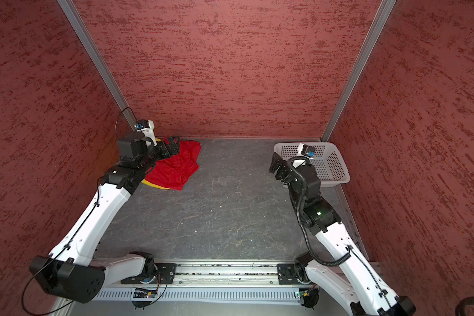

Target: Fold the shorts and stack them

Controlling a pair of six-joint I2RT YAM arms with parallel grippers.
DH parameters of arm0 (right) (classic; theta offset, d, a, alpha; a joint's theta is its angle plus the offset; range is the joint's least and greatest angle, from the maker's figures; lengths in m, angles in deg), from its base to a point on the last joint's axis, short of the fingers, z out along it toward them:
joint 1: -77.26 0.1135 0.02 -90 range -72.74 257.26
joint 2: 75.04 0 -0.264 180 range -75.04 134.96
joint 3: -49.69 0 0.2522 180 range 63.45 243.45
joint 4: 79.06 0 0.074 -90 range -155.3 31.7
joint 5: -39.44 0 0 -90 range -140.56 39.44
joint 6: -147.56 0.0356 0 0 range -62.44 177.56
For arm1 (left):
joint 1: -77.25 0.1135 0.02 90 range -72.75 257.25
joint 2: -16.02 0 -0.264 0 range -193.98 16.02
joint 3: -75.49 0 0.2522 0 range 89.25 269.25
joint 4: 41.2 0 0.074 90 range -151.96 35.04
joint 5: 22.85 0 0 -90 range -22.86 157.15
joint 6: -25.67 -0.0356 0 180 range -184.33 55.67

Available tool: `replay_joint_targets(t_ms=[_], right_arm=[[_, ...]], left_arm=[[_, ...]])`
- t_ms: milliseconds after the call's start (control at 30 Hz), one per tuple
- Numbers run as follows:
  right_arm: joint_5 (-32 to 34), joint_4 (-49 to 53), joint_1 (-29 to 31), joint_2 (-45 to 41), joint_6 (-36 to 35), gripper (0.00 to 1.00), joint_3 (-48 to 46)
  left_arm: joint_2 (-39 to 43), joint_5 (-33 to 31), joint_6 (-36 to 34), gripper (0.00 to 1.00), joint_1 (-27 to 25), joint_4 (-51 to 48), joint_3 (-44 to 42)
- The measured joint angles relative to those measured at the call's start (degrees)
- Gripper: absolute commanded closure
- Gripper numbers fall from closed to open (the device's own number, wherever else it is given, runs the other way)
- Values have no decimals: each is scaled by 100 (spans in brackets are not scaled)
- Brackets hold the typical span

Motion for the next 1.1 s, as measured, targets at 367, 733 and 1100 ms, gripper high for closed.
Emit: replay_joint_targets(t_ms=[367, 733, 1100], right_arm=[[1145, -2463, -26, -903, -1821, 1, -3239], [925, -3338, -927, -63, -1700, 1, -3598], [-160, -4478, -2376, 1853, -1123, 1, -3862]], left_arm=[[610, -962, 2, 0, 48, 1309, -2476], [229, -2059, -511, 1, 0, 2437, -3711], [-866, -1412, -728, 0, 1067, 3995, -4094]])
